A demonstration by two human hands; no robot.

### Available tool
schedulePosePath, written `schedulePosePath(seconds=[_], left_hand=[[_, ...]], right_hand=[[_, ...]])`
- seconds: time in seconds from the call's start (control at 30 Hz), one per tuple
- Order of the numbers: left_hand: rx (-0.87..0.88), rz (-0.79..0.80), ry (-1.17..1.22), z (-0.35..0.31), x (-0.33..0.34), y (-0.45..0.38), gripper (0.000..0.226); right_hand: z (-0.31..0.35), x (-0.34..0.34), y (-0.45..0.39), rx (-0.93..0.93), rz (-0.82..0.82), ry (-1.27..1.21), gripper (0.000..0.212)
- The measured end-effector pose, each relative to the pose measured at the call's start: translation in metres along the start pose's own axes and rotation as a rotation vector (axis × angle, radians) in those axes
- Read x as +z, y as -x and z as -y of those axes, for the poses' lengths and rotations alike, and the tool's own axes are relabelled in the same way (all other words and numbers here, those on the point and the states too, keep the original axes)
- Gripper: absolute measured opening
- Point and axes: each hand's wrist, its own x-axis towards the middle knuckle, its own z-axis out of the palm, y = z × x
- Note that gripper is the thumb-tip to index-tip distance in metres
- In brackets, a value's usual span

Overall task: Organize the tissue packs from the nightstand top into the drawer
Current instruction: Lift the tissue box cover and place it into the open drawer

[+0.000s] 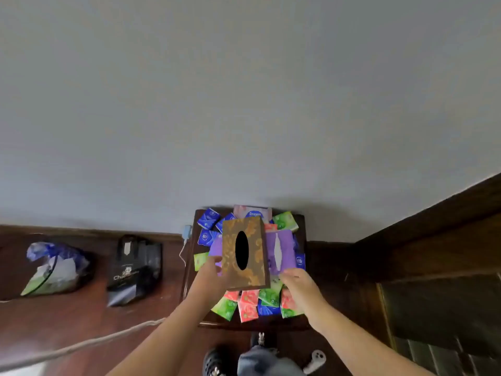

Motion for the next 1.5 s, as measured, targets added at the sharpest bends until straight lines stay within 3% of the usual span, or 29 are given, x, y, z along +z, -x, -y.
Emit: schedulePosePath(seconds=[0.07,0.17,0.23,0.37,0.53,0.83,1.07,1.23,1.33,1.5], left_hand=[[-0.068,0.021,-0.045,-0.003,0.011,-0.015,0.068],[-0.197,0.048,-0.037,-0.004,0.02,-0.027,0.063],[-0.254,0.064,0.029,-0.001,0.023,-0.03,0.06],[-0.289,0.042,0.082,0.006,0.027,-0.041,0.055],[-0.333,0.047,0.146,0.015,0.028,-0.049,0.053],[-0.247,0.171,0.233,0.007,0.02,-0.024,0.067],[-0.094,0.16,0.256,-0.006,-0.009,0.014,0.055],[-0.026,0.236,0.238,-0.007,-0.034,0.043,0.079],[0.022,0.284,0.351,0.002,-0.046,0.057,0.098],[0.098,0.18,0.531,0.02,-0.06,0.074,0.104]], right_hand=[[0.015,0.025,-0.019,-0.066,0.034,0.109,0.045],[0.032,0.057,-0.036,-0.074,0.022,0.291,0.083],[0.03,0.062,-0.046,-0.007,-0.039,0.386,0.09],[0.031,0.067,-0.062,0.027,-0.143,0.444,0.082],[0.031,0.078,-0.069,0.011,-0.225,0.717,0.068],[0.036,0.088,-0.05,-0.124,-0.376,0.767,0.038],[0.045,0.071,-0.002,-0.179,-0.468,0.68,0.052],[0.034,0.061,0.056,-0.254,-0.514,0.517,0.055],[0.028,0.069,0.082,-0.324,-0.519,0.469,0.047],[0.011,0.096,0.11,-0.521,-0.457,0.343,0.035]])
